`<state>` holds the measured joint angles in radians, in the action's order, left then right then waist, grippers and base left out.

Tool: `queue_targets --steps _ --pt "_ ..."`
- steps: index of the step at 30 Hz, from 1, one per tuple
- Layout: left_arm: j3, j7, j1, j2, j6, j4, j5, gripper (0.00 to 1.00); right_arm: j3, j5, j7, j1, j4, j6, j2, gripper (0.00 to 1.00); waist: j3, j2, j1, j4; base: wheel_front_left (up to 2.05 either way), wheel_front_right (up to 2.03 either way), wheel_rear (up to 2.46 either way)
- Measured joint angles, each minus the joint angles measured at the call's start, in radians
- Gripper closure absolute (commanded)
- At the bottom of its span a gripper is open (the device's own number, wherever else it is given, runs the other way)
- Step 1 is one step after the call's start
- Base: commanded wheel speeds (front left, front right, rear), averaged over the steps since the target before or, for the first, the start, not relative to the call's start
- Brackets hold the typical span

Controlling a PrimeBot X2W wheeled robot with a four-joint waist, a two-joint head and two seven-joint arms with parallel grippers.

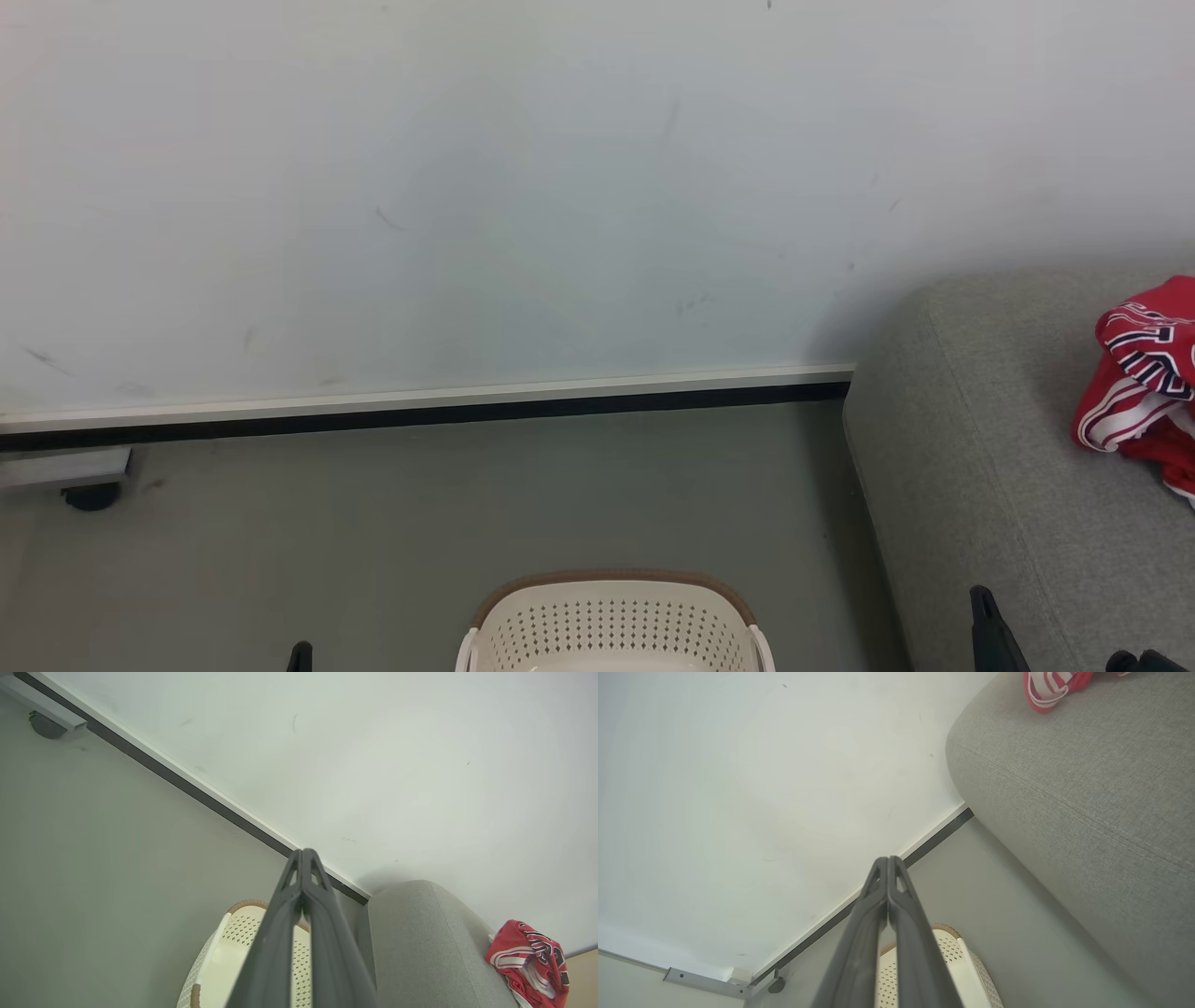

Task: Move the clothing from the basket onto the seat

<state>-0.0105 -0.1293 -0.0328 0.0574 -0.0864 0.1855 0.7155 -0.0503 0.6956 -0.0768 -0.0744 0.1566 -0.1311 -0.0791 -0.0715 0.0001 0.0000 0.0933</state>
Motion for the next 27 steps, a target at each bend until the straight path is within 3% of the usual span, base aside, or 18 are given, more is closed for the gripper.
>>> queue_targets --steps 27 --pt "0.0 0.077 0.057 -0.003 -0.018 0.023 0.34 1.0 0.069 0.375 0.052 0.006 -0.017 0.0 -0.013 1.0 0.021 0.0 0.0 -0.027 0.0 0.0 0.0"
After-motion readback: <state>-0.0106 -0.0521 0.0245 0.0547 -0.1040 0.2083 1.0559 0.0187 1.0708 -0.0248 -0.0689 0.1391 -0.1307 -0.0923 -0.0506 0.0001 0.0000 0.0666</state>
